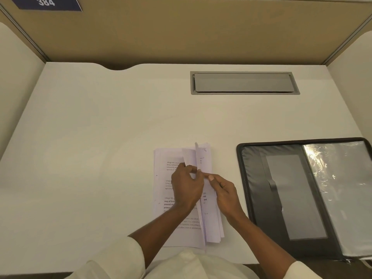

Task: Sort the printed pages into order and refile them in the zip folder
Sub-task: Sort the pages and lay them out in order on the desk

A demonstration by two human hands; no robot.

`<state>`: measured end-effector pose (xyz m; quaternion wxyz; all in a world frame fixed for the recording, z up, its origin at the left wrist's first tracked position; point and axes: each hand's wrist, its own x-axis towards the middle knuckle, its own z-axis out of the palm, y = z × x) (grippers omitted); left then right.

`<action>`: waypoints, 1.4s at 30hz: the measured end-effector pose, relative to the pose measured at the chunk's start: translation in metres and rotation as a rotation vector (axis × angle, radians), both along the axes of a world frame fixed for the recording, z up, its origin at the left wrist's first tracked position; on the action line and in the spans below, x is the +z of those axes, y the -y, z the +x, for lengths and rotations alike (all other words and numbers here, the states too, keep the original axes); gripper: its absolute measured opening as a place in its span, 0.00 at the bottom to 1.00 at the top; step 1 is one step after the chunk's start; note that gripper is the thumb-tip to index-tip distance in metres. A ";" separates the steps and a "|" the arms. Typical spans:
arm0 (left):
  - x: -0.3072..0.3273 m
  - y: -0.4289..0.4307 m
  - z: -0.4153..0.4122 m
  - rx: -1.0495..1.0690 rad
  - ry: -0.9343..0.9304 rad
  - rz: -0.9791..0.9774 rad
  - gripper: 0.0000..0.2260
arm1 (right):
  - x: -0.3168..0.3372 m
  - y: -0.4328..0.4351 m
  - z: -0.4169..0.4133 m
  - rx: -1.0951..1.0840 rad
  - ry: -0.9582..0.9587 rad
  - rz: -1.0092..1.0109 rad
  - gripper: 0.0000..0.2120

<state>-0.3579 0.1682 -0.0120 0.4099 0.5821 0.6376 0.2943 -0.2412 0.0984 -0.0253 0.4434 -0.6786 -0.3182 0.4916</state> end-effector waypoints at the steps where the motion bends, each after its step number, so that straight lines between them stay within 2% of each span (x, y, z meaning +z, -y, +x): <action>1: 0.002 -0.001 -0.001 0.024 -0.002 -0.013 0.03 | 0.000 0.000 0.000 -0.015 0.008 -0.012 0.14; 7: 0.004 -0.003 -0.006 0.119 0.063 -0.142 0.14 | 0.004 -0.004 -0.001 -0.077 0.020 -0.052 0.19; 9: 0.004 -0.003 -0.008 0.149 0.093 -0.152 0.14 | 0.004 -0.005 0.000 -0.097 -0.007 -0.078 0.17; 13: 0.004 -0.002 -0.014 0.170 0.134 -0.115 0.09 | -0.003 -0.005 0.003 -0.133 -0.031 -0.109 0.07; 16: 0.002 0.000 -0.017 0.181 0.177 -0.089 0.10 | -0.007 -0.005 0.005 -0.145 -0.020 -0.127 0.06; 20: -0.002 0.000 -0.017 0.151 0.135 -0.052 0.07 | -0.005 -0.006 0.004 -0.169 -0.014 -0.136 0.07; 23: 0.000 0.002 -0.017 0.149 0.177 -0.067 0.16 | -0.004 -0.007 0.004 -0.173 -0.023 -0.137 0.09; 25: -0.003 0.001 -0.019 0.124 0.147 -0.019 0.24 | -0.004 -0.007 0.005 -0.163 -0.030 -0.130 0.09; 26: -0.005 0.000 -0.020 0.091 0.113 0.025 0.26 | -0.004 -0.007 0.005 -0.160 -0.036 -0.126 0.09; 29: -0.012 0.000 -0.019 0.034 0.081 0.121 0.15 | -0.005 -0.007 0.006 -0.145 -0.038 -0.104 0.10; 35: -0.004 0.002 -0.010 0.032 0.159 -0.019 0.02 | -0.001 -0.004 0.003 -0.096 -0.035 -0.022 0.08; 39: -0.002 0.001 -0.008 0.002 0.090 -0.020 0.14 | -0.001 -0.006 0.002 -0.076 -0.024 -0.004 0.07; 42: -0.004 0.001 -0.009 0.004 0.076 -0.014 0.08 | -0.002 -0.006 0.002 -0.062 -0.018 0.001 0.07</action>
